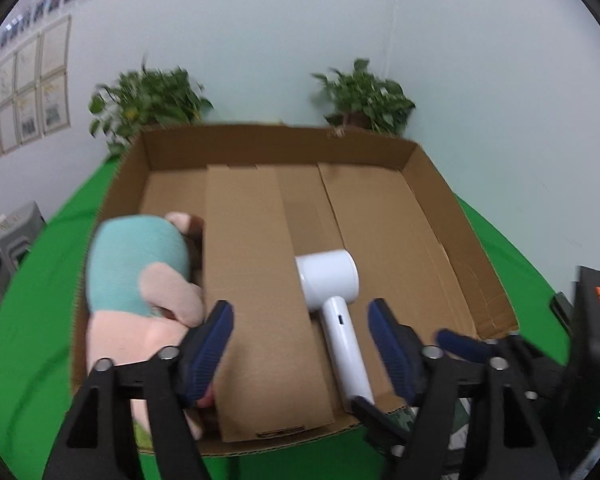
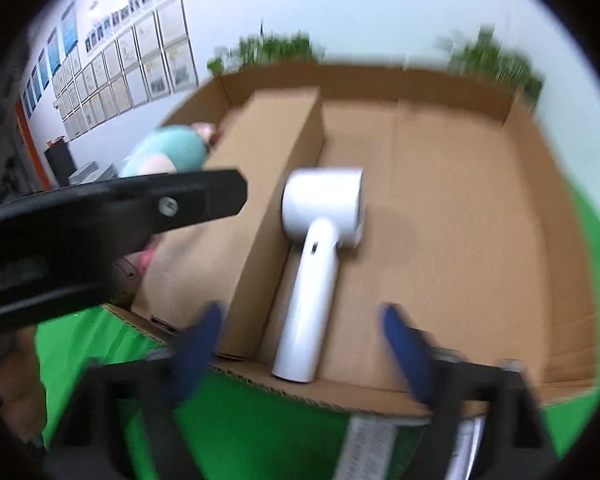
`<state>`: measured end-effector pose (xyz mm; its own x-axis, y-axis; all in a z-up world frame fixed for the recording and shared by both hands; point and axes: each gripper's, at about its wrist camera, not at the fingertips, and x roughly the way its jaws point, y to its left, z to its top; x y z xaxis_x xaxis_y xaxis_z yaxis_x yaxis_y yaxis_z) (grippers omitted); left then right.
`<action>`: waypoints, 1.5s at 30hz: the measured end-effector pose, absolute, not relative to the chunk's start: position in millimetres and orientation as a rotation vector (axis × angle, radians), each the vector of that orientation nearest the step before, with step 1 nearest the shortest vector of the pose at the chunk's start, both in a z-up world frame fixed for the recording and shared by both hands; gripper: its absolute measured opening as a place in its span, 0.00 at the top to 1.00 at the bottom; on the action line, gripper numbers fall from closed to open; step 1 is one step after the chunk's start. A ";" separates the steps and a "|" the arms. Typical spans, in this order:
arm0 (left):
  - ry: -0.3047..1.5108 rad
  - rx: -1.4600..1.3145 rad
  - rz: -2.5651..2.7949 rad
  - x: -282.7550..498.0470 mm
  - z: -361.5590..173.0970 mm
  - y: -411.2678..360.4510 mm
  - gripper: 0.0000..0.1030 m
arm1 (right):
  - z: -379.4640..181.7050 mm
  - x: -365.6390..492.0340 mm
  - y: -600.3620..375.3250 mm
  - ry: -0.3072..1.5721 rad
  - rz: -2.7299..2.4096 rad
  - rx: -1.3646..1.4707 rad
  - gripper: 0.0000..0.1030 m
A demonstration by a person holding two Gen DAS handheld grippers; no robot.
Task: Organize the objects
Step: 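Open the left gripper to release the hair dryer beside the long box, then move the left gripper to the white-and-green medicine box on the table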
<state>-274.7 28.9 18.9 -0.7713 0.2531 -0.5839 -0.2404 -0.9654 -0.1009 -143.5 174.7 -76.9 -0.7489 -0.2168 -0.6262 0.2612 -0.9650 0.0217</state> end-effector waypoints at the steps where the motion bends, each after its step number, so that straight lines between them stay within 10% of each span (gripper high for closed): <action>1: -0.031 -0.862 2.764 -264.9 23.9 26.1 0.19 | -73.4 -132.5 175.9 0.142 -2.751 0.936 0.05; 5: -0.083 -0.715 2.843 -226.6 41.3 17.1 0.02 | -59.3 -117.1 187.3 0.154 -2.834 0.922 0.01; 45: 0.014 -1.016 2.774 -142.4 14.9 58.2 0.01 | -45.0 -45.4 179.4 0.135 -2.885 0.944 0.01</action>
<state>-142.4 58.2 14.9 -0.7483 0.1715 -0.6408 -0.1781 -0.9825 -0.0550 -45.4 179.4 -45.0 -0.8023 -0.0700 -0.5929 0.1252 -0.9907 -0.0525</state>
